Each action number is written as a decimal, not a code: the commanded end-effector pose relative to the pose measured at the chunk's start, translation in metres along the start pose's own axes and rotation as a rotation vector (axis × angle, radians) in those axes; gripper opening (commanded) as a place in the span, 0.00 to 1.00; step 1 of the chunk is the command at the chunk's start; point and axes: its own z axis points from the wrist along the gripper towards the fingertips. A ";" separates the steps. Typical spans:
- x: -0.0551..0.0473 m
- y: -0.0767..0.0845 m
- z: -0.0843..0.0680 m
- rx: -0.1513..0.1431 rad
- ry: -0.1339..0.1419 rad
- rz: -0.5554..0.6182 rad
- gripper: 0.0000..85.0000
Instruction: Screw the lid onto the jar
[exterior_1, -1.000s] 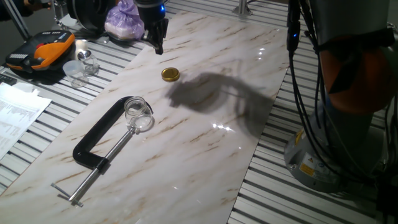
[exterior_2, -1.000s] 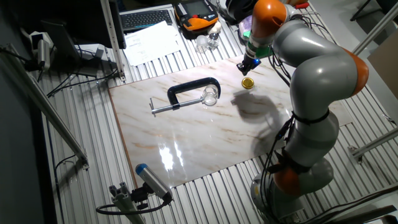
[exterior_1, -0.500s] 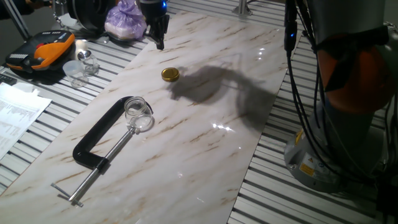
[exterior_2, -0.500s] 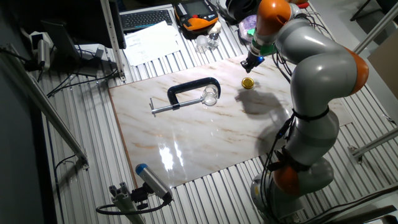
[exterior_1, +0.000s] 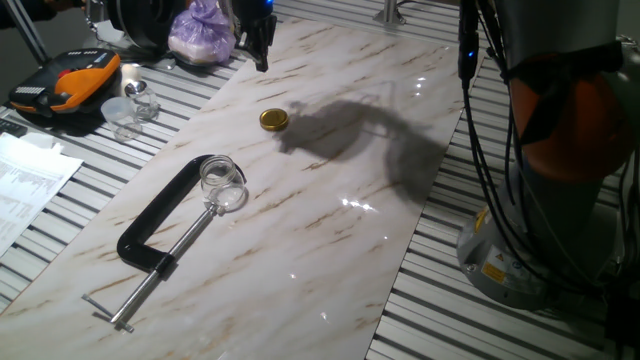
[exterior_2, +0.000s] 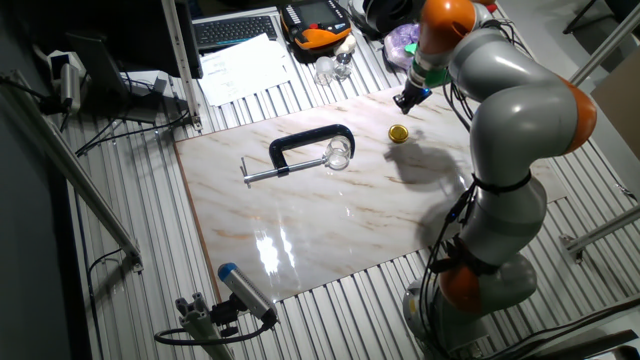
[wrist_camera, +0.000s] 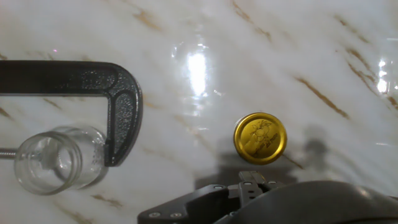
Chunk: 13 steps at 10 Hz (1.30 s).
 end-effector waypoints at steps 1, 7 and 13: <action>0.000 -0.001 0.001 0.000 0.000 0.005 0.00; 0.002 -0.014 0.016 -0.029 0.009 0.023 0.00; 0.000 -0.020 0.018 -0.011 0.006 0.094 0.00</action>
